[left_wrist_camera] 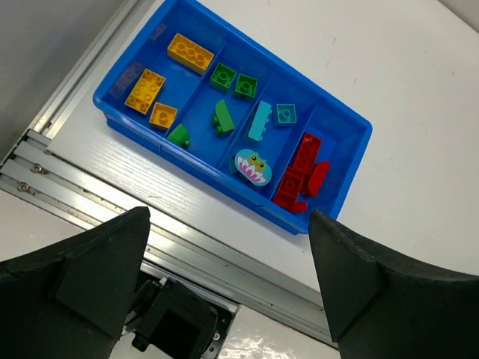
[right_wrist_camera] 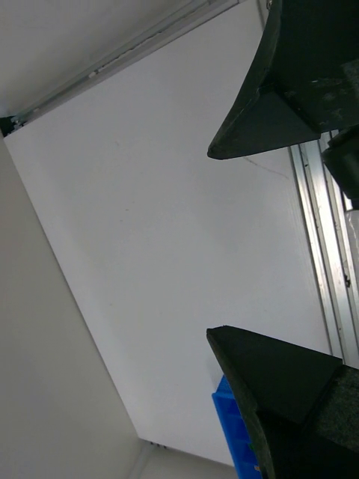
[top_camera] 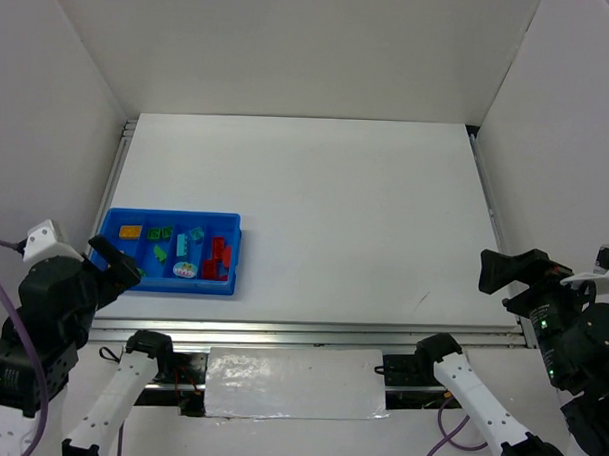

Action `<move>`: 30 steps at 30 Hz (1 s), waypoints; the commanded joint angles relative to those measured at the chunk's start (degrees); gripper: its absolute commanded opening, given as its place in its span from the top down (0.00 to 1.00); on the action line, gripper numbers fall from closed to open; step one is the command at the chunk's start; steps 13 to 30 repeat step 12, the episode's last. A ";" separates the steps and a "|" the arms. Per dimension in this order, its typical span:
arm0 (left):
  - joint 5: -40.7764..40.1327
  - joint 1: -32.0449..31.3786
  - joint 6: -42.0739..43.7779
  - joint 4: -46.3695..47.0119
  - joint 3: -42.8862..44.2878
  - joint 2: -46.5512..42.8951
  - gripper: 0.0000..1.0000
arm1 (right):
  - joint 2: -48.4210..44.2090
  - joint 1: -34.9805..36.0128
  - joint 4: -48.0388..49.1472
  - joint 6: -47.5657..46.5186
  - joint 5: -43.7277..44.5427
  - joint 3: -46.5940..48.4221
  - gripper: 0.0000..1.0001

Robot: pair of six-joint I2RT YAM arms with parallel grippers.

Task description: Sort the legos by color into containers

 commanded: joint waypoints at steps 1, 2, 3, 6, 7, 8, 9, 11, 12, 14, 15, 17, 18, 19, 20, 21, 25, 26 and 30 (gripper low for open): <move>-3.21 -1.53 3.10 -0.36 3.39 -1.57 0.01 | 0.68 0.51 -3.14 -0.70 0.98 0.61 0.00; -3.48 -1.98 3.37 -0.44 4.09 -1.22 0.01 | 0.68 0.33 -3.49 0.35 0.80 0.70 0.00; -4.18 -2.33 3.55 -0.70 4.97 -1.13 0.01 | 0.68 0.42 -3.67 0.71 0.71 0.61 0.00; -5.50 -3.12 2.93 -1.23 5.33 -0.61 0.00 | -0.20 0.42 -3.41 1.41 -0.25 0.00 0.00; -5.68 -3.21 2.76 -1.23 5.33 -0.61 0.01 | -0.73 0.51 -3.06 1.85 -0.51 -0.18 0.00; -5.77 -3.21 2.58 -1.32 5.41 -0.26 0.01 | -0.91 0.42 -2.88 2.12 -0.69 -0.18 0.00; -5.68 -3.21 2.49 -1.24 5.50 -0.17 0.01 | -0.99 0.42 -2.53 2.38 -0.87 -0.27 0.00; -5.85 -3.21 2.14 -1.32 5.76 0.10 0.01 | -1.26 0.51 -2.18 2.65 -1.57 -0.53 0.00; -6.03 -3.13 1.97 -1.41 6.20 0.10 0.00 | -1.26 0.51 -2.09 2.73 -1.83 -0.62 0.00; -6.03 -3.13 1.97 -1.41 6.20 0.10 0.00 | -1.26 0.51 -2.09 2.73 -1.83 -0.62 0.00; -6.03 -3.13 1.97 -1.41 6.20 0.10 0.00 | -1.26 0.51 -2.09 2.73 -1.83 -0.62 0.00; -6.03 -3.13 1.97 -1.41 6.20 0.10 0.00 | -1.26 0.51 -2.09 2.73 -1.83 -0.62 0.00; -6.03 -3.13 1.97 -1.41 6.20 0.10 0.00 | -1.26 0.51 -2.09 2.73 -1.83 -0.62 0.00; -6.03 -3.13 1.97 -1.41 6.20 0.10 0.00 | -1.26 0.51 -2.09 2.73 -1.83 -0.62 0.00; -6.03 -3.13 1.97 -1.41 6.20 0.10 0.00 | -1.26 0.51 -2.09 2.73 -1.83 -0.62 0.00; -6.03 -3.13 1.97 -1.41 6.20 0.10 0.00 | -1.26 0.51 -2.09 2.73 -1.83 -0.62 0.00; -6.03 -3.13 1.97 -1.41 6.20 0.10 0.00 | -1.26 0.51 -2.09 2.73 -1.83 -0.62 0.00; -6.03 -3.13 1.97 -1.41 6.20 0.10 0.00 | -1.26 0.51 -2.09 2.73 -1.83 -0.62 0.00; -6.03 -3.13 1.97 -1.41 6.20 0.10 0.00 | -1.26 0.51 -2.09 2.73 -1.83 -0.62 0.00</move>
